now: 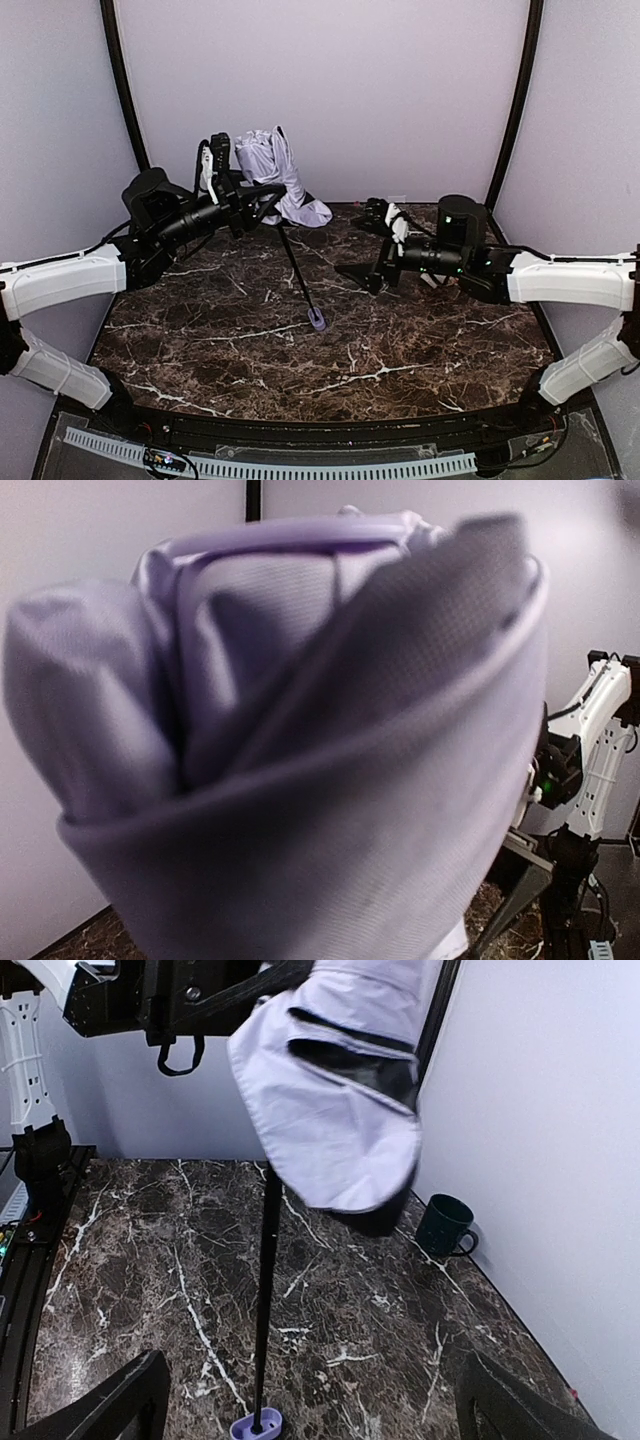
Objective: Put away the umbrella
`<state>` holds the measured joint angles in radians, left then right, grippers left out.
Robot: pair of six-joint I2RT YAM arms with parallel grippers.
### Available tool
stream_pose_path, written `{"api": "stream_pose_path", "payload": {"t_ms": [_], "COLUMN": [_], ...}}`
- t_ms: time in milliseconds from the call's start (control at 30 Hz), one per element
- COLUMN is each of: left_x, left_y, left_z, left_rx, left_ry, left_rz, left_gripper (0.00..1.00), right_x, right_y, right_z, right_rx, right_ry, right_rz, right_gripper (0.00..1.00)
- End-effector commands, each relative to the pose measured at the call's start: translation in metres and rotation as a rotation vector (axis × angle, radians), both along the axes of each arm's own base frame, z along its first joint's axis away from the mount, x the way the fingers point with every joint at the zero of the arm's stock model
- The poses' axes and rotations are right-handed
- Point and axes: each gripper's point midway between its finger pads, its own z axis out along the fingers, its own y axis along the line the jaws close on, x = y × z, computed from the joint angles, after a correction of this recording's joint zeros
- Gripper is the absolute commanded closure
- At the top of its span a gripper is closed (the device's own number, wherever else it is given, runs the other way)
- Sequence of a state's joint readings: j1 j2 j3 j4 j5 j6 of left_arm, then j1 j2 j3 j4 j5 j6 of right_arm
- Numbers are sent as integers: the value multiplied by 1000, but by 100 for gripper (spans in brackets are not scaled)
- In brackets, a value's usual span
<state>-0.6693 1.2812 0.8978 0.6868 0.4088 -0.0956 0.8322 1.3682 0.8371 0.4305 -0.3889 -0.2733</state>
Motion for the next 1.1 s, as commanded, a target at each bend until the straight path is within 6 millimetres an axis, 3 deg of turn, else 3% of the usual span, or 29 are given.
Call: {"api": "stream_pose_path", "payload": {"t_ms": [0, 100, 167, 333, 467, 600, 700, 767, 800, 867, 933, 967, 1000, 1067], "left_x": [-26, -34, -29, -9, 6, 19, 26, 31, 35, 48, 58, 57, 51, 37], "left_y": [-5, -13, -18, -17, -4, 11, 12, 10, 10, 11, 12, 9, 12, 24], "left_z": [16, 26, 45, 108, 157, 172, 168, 145, 123, 52, -44, -94, -132, -188], "left_rx": [56, 66, 93, 137, 119, 93, 83, 56, 52, 73, 127, 158, 154, 144], "left_ry": [-127, -149, -161, -199, -211, -212, -210, -196, -185, -119, 27, 92, 134, 168], "left_rz": [-121, -182, -152, 1, 151, 303, 361, 373, 383, 433, 455, 442, 435, 443], "left_gripper": [100, 100, 100, 100, 100, 100, 100, 100, 100, 100, 100, 100, 100, 100], "right_x": [-11, -11, -9, 7, 19, 26, 27, 27, 27, 26, 25, 25, 24, 23], "right_y": [-27, -32, -34, -47, -60, -68, -67, -66, -65, -63, -61, -60, -59, -59], "right_z": [7, 29, 47, 72, 74, 72, 71, 69, 68, 68, 64, 63, 61, 57], "right_rx": [-49, -60, -51, -15, -3, 11, 20, 21, 24, 32, 31, 29, 25, 17], "right_ry": [31, -19, -50, -114, -119, -106, -103, -98, -94, -86, -75, -68, -61, -55], "right_rz": [31, 22, 6, -123, -226, -282, -285, -277, -275, -265, -252, -244, -238, -236], "right_gripper": [0, 0, 0, 0, 0, 0, 0, 0, 0, 0, 0, 0, 0, 0]}}
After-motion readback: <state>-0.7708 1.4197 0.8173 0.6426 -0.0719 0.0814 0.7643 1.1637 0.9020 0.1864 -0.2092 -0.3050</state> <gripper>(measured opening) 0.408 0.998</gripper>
